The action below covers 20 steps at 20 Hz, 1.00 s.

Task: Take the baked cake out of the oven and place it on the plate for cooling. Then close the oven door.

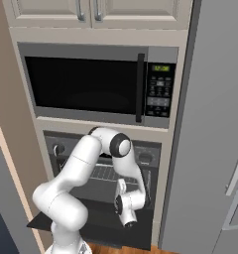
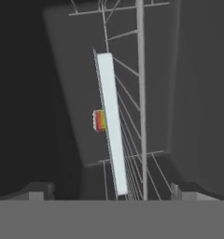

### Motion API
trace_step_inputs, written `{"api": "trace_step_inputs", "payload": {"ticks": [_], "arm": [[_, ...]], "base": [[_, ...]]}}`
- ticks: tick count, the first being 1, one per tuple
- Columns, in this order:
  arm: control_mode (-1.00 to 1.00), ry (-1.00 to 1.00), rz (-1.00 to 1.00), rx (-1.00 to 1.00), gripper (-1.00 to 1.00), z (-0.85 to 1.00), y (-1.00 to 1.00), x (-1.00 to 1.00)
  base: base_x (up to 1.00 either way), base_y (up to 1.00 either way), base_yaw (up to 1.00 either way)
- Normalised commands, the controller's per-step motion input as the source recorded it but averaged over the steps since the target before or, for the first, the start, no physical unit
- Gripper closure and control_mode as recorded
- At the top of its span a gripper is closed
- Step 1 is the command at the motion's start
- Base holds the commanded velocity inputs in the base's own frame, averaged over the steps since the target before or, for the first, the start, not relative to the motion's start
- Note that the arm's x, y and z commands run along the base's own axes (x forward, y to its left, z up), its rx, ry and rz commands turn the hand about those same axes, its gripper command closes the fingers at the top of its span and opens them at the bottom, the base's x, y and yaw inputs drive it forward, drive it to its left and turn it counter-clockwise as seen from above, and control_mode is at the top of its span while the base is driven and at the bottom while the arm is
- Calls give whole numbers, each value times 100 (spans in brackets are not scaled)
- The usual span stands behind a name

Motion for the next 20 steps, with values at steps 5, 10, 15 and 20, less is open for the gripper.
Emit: {"api": "trace_step_inputs", "payload": {"ticks": [5,10,15,20], "arm": [[-100,-7,6,1,-100,-12,-17,17],[-100,-8,2,0,-100,-17,-23,7],[-100,-8,0,0,-100,-10,-16,0],[-100,-5,0,0,-100,-2,-12,0]], "base": [[0,0,0],[0,0,0],[0,0,0],[0,0,0]]}}
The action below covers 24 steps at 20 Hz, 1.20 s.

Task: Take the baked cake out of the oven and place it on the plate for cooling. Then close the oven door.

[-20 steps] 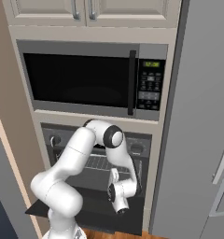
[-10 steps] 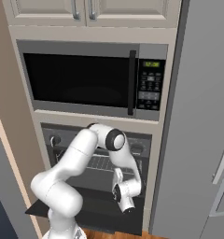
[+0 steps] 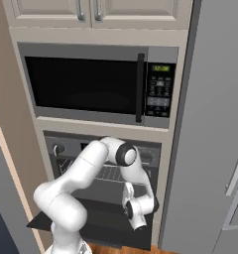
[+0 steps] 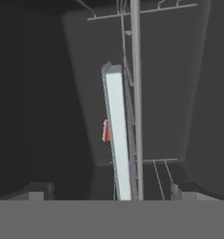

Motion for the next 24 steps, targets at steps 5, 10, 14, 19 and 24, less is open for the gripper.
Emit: {"api": "trace_step_inputs", "payload": {"ticks": [5,10,14,19,24], "arm": [[-100,-3,0,0,-100,-4,0,1],[-100,-1,0,0,-100,-4,0,10],[-100,0,-1,0,-100,0,8,14],[-100,0,-4,0,-100,0,18,13],[-100,0,-7,0,-100,-1,5,12]], "base": [[0,0,0],[0,0,0],[0,0,0],[0,0,0],[0,0,0]]}}
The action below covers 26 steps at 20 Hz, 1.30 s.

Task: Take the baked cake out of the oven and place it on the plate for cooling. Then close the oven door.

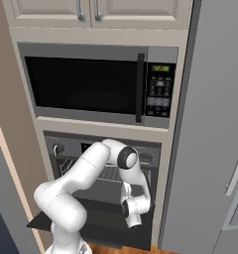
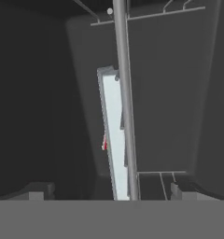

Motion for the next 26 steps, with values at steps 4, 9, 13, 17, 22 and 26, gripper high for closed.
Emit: {"api": "trace_step_inputs", "payload": {"ticks": [4,9,13,17,22,26], "arm": [[-100,0,-6,0,-100,0,0,16],[-100,0,-6,0,-100,-1,1,15],[-100,0,-5,0,-100,-3,3,15],[-100,0,-4,0,-100,-7,3,11],[-100,0,-2,0,-100,-6,0,8],[-100,0,-2,0,-100,-4,0,8]], "base": [[0,0,0],[0,0,0],[0,0,0],[0,0,0],[0,0,0],[0,0,0]]}}
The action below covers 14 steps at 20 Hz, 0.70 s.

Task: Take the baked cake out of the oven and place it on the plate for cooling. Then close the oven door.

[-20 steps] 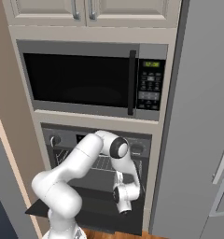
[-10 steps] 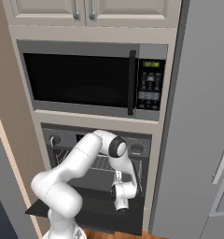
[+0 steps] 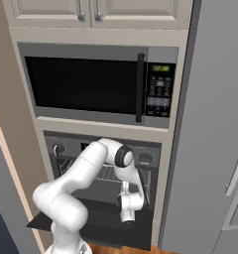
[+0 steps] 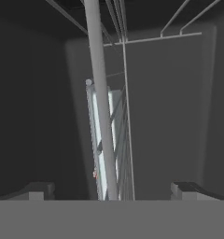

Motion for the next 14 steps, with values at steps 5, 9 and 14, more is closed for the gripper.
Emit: {"api": "trace_step_inputs", "payload": {"ticks": [5,9,14], "arm": [[-100,0,-3,0,-100,0,3,7],[-100,0,-2,0,-100,0,4,11],[-100,0,0,0,-100,0,0,4]], "base": [[0,0,0],[0,0,0],[0,0,0]]}}
